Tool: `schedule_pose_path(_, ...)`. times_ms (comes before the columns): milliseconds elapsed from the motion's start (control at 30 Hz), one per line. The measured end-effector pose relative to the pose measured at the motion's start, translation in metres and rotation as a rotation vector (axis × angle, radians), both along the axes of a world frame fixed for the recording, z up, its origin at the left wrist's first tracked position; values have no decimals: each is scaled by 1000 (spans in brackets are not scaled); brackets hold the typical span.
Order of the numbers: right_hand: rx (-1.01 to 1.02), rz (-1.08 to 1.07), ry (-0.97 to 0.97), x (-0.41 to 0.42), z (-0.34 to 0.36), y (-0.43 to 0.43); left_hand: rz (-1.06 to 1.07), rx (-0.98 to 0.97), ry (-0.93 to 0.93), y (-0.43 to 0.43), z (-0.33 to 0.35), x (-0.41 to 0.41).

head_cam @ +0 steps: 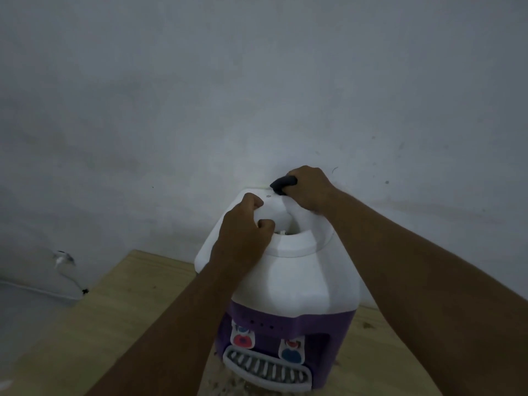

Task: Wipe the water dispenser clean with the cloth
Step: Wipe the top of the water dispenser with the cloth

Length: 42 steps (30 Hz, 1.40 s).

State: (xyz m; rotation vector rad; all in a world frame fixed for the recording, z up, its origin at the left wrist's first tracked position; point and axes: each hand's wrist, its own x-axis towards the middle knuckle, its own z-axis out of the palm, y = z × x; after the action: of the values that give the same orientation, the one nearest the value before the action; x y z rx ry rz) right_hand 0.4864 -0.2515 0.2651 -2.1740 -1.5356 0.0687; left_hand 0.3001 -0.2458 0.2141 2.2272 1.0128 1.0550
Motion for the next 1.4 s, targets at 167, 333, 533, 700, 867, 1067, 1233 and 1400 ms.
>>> schedule_pose_path(167,-28,-113,-44,11,-2,-17,1,0,-4,-1,0,0)
schedule_pose_path(333,-43,-263,-62,31,-11,-62,27,-20,-8,-3,3,1)
schedule_pose_path(533,-41,-343,48,30,-10,-77,29,-47,-8,-5,4,0)
schedule_pose_path(700,61,-288,340,11,-1,-54,18,-31,-21,-3,2,1)
schedule_pose_path(867,39,-130,207,2,-2,-49,3,-11,-28,0,1,1)
schedule_pose_path(1067,183,-138,186,2,-18,-88,37,-5,-24,1,-1,3)
schedule_pose_path(1233,269,-170,148,-15,-33,-133,55,-5,0,0,0,6)
schedule_pose_path(1400,274,-58,165,-38,-35,-175,54,-1,22,-4,1,7)
